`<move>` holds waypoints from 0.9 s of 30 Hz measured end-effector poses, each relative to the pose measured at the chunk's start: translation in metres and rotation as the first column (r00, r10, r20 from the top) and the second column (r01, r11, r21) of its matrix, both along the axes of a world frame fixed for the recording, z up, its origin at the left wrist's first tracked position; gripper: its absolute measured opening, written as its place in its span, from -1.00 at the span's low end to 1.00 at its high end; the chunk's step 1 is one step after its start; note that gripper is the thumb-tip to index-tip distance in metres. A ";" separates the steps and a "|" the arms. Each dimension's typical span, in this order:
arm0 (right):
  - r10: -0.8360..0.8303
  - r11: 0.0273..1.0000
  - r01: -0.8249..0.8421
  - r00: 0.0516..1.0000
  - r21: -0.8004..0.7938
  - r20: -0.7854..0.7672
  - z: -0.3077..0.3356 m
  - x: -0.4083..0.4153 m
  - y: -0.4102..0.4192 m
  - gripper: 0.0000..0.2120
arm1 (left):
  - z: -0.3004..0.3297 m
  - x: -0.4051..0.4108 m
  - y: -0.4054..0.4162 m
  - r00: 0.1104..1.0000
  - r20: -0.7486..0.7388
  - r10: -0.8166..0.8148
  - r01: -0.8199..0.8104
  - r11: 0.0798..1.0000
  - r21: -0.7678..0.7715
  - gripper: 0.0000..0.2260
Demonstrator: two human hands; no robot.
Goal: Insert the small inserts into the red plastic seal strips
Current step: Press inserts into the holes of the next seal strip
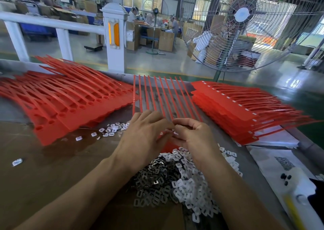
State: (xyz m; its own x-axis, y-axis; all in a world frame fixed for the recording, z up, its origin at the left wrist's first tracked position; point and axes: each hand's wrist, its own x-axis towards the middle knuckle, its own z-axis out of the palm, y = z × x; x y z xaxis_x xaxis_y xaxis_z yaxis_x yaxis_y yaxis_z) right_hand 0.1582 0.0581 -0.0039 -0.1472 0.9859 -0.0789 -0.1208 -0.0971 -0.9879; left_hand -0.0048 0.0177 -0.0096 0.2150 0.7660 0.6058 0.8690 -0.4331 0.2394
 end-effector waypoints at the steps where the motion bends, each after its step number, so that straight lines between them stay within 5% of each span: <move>1: 0.009 1.000 -0.009 1.000 -0.005 0.001 0.000 -0.001 0.000 -0.87 | -0.001 0.001 0.000 1.000 -0.007 -0.019 0.019 1.000 0.005 -0.87; 15: 0.071 0.997 -0.073 0.996 -0.036 -0.044 0.001 -0.003 0.000 -0.86 | -0.002 0.003 0.004 1.000 -0.004 -0.025 0.025 0.999 0.024 -0.92; 21: -0.088 0.972 0.003 0.931 0.234 0.353 -0.002 0.006 0.003 -0.76 | -0.003 -0.006 0.005 0.982 0.173 0.078 -0.077 0.997 -0.013 -0.93; 27: -0.166 0.959 0.049 0.895 0.278 0.414 -0.004 0.007 0.008 -0.72 | -0.006 -0.021 0.005 0.955 0.269 0.125 -0.102 0.990 -0.095 -0.90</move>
